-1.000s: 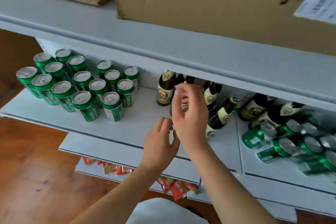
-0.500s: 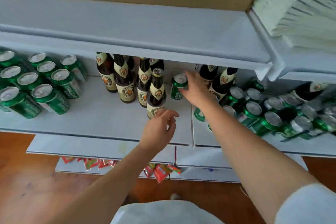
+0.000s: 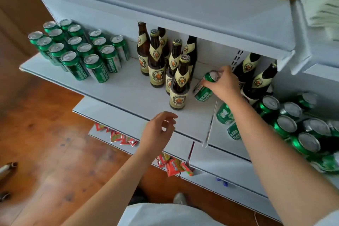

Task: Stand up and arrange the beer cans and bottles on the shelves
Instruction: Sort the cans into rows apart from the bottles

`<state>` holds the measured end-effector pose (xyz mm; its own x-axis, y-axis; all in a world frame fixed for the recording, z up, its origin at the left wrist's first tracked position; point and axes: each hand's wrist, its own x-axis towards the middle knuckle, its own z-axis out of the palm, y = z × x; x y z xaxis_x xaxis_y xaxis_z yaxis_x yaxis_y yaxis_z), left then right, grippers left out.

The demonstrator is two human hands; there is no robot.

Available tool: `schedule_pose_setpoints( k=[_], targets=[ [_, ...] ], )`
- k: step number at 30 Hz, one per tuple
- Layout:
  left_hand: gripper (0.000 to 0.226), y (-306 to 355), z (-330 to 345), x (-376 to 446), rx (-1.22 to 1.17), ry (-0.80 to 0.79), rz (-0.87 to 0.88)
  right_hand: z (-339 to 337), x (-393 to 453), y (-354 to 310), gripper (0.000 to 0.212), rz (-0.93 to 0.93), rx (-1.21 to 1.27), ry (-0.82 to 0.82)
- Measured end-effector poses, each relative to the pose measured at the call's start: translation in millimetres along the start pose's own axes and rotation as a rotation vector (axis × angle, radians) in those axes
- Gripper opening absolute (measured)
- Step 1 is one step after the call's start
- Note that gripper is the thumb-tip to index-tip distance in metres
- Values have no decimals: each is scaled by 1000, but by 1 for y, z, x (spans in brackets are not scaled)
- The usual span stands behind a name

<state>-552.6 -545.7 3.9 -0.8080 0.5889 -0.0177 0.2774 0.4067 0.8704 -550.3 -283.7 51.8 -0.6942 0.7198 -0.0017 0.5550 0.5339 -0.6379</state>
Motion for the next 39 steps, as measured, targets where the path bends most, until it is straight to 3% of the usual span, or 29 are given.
schedule_pose_setpoints(
  k=[3,7,9,12,17,21,24,29,34,39],
  targets=[
    [27,16,-1,0,-55,4,33,-35,-34,-10,69,1,37,-73],
    [83,35,-1,0,-232,-241,-85,-54,-81,-30,59,-43,118,-213],
    [81,36,-5,-2,-246,-327,-129,-46,-101,-43,56,-129,85,-306],
    [61,14,-25,-6,-197,-164,-206,-17,-120,-66,54,-290,47,-391],
    [59,-25,-78,-4,-220,148,-244,48,-126,-116,68,-392,152,-471],
    [59,-46,-114,14,-139,250,-232,94,-108,-152,74,-381,124,-426],
    [71,-74,-146,39,104,245,-239,136,-82,-183,77,-363,-31,-365],
    [66,-102,-199,91,535,384,-181,200,-20,-226,66,-418,-349,-322],
    [75,-119,-233,138,713,219,-116,237,32,-245,47,-296,-448,-206],
    [76,-132,-243,155,646,70,-95,253,58,-255,68,-323,-687,-144]
  ],
)
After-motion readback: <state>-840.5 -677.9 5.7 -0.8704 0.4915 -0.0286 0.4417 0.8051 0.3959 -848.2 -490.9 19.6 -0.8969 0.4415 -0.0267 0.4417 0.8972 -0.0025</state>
